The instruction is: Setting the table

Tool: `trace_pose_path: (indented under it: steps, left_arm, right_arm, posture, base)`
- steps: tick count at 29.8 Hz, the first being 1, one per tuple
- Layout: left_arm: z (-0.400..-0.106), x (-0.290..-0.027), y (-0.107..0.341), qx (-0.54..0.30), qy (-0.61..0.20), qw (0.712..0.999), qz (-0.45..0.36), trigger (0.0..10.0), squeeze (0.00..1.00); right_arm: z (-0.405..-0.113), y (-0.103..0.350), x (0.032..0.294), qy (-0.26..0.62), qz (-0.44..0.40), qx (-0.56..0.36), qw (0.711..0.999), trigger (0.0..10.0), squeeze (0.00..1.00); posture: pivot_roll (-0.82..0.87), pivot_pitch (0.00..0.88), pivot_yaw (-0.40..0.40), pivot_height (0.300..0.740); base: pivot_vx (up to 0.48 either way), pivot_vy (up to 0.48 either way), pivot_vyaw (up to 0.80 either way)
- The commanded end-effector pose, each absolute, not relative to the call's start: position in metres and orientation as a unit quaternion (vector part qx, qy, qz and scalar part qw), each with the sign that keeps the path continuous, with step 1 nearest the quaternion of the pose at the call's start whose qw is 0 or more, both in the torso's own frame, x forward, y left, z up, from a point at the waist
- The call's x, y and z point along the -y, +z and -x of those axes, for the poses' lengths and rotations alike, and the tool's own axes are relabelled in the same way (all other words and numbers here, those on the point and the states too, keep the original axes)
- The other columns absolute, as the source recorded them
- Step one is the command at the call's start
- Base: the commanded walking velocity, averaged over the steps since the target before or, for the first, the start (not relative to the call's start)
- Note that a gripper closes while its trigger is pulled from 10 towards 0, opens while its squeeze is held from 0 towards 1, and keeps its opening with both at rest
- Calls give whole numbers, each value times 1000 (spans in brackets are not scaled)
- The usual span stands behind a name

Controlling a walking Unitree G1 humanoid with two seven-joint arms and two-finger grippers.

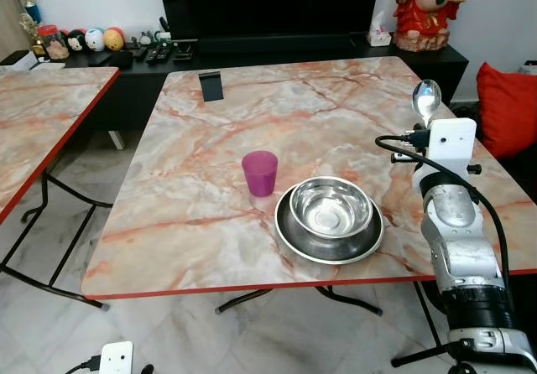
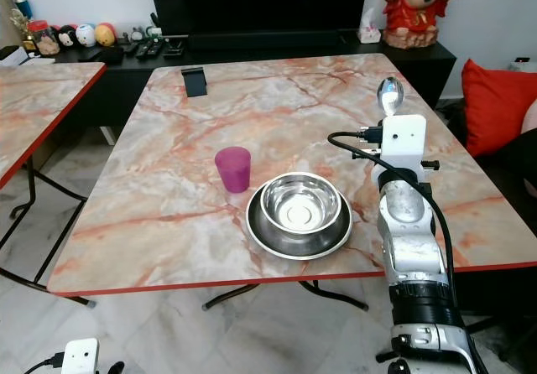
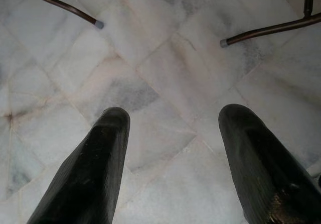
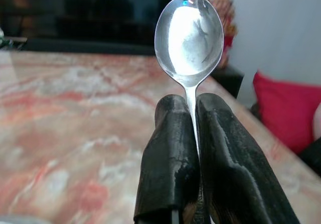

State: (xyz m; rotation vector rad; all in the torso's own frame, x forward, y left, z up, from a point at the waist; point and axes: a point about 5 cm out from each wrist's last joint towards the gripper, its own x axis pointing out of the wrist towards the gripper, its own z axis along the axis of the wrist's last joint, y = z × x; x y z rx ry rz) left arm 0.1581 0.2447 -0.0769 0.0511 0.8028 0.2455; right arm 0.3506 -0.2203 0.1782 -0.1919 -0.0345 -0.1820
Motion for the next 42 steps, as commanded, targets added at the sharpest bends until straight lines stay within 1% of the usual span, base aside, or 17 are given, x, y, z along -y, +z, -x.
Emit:
trace_pose_path:
  steps: [1,9,12,23,32,42]
  left_arm:
    - [-158,-244,-77,-390,116,913,-27,10000,0]
    - [-158,-243,-77,-391,116,913,-26,10000,0]
    - [-156,-242,-78,-392,115,912,-25,10000,0]
    - [-152,-244,-80,-402,120,908,-22,10000,0]
    - [-149,-244,-82,-405,122,906,-19,10000,0]
    - [-149,-241,-82,-406,118,906,-18,10000,0]
  right_arm:
    - [-354,180,219,-79,94,9,992,10000,0]
    - [-353,171,209,-68,87,-8,994,10000,0]
    - [-352,168,203,-59,82,-12,995,10000,0]
    - [-354,170,203,-60,80,-14,995,10000,0]
    - [-353,171,203,-61,79,-13,995,10000,0]
    - [-347,171,212,-67,91,-18,993,10000,0]
  posture:
    - [-125,0,66,732]
    - [-124,0,62,732]
    - [-120,0,58,732]
    - [-115,0,50,732]
    - [-116,0,49,732]
    - [-118,0,49,732]
  base:
    - [0,0,0]
    - [0,0,0]
    - [262,0,0]
    - [317,0,0]
    - [0,0,0]
    - [0,0,0]
